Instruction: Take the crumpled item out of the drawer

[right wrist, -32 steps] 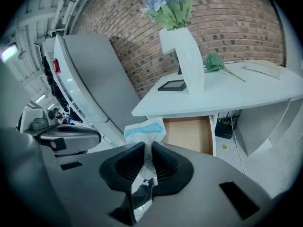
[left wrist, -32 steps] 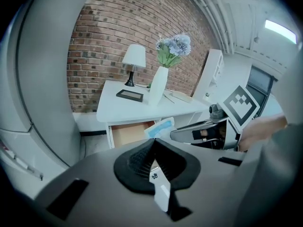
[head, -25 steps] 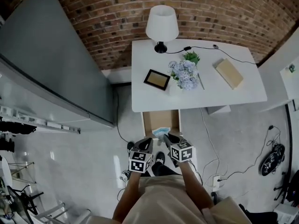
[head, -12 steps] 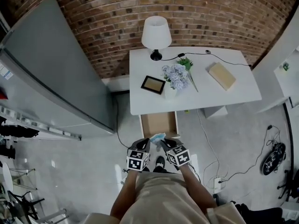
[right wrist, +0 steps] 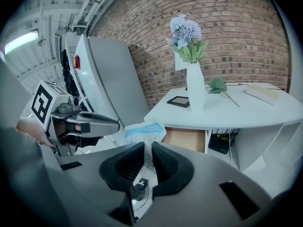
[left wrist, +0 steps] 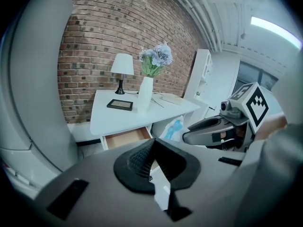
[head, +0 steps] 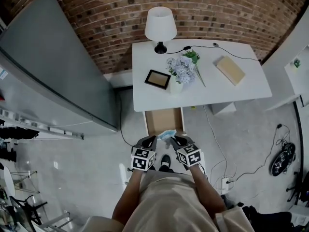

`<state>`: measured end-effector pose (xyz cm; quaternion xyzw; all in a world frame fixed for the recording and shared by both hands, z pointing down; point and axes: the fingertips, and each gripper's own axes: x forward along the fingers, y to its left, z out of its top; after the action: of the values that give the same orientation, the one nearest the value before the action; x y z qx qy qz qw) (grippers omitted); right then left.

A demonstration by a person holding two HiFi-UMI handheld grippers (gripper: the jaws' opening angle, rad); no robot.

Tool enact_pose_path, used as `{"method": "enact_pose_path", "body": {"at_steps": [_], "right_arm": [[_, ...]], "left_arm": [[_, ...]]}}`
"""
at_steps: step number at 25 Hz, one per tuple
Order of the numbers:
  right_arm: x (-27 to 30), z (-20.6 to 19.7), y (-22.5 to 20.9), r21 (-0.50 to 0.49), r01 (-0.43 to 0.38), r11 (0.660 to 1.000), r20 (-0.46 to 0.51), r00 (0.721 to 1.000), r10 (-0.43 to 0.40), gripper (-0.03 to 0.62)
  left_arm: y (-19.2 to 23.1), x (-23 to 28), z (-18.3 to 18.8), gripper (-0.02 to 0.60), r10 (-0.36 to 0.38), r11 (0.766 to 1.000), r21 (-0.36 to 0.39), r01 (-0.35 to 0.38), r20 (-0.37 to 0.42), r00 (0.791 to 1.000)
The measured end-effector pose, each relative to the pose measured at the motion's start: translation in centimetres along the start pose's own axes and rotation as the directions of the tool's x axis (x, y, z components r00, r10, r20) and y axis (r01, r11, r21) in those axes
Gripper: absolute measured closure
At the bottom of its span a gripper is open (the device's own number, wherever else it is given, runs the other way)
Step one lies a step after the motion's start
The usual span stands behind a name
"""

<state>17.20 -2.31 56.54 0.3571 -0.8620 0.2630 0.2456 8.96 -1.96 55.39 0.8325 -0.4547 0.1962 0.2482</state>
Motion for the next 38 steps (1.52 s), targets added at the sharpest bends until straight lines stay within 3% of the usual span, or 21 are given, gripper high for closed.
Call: {"method": "enact_pose_path", "body": {"at_steps": [20, 38], "right_arm": [[0.3, 0.5, -1.5, 0.031, 0.045, 0.999, 0.041, 0.998, -0.046, 0.522], [0.7, 0.6, -1.6, 0.042, 0.039, 0.998, 0.029, 0.999, -0.040, 0.522]], "left_arm": [[-1.1, 0.9, -0.6, 0.566, -0.032, 0.999, 0.040, 0.033, -0.029, 0.999], [-0.4, 0.6, -0.8, 0.565, -0.037, 0.999, 0.019, 0.037, -0.015, 0.999]]}}
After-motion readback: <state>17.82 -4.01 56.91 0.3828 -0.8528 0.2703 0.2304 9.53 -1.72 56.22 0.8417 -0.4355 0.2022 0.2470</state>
